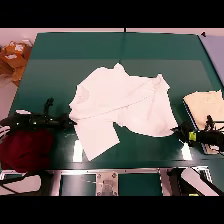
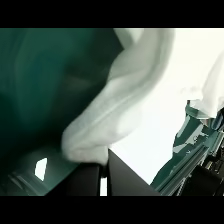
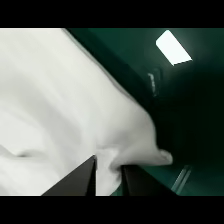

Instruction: Fold the shirts.

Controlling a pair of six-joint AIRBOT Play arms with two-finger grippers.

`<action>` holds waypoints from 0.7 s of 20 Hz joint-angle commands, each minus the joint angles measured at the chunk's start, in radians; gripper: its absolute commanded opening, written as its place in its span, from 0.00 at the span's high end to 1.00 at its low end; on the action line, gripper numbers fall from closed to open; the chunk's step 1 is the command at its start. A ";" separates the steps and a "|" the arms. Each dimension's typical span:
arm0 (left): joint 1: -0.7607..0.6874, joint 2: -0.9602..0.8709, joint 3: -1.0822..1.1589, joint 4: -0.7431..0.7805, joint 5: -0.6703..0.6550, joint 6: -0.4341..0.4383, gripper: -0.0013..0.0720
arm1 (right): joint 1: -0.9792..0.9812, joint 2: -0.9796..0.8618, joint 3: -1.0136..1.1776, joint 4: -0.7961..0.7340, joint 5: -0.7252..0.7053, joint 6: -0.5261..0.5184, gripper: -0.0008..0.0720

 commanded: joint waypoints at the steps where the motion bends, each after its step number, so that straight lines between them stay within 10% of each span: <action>1: 0.001 0.000 0.036 -0.014 -0.042 0.015 0.95 | -0.001 0.002 -0.001 0.083 -0.010 -0.061 0.89; 6: 0.001 0.093 0.219 -0.111 -0.212 0.029 0.95 | -0.001 0.034 0.100 0.455 0.145 -0.222 0.97; 14: 0.001 0.502 1.040 -0.114 -0.141 -0.150 0.95 | 0.014 0.351 0.775 0.932 0.184 -0.135 0.97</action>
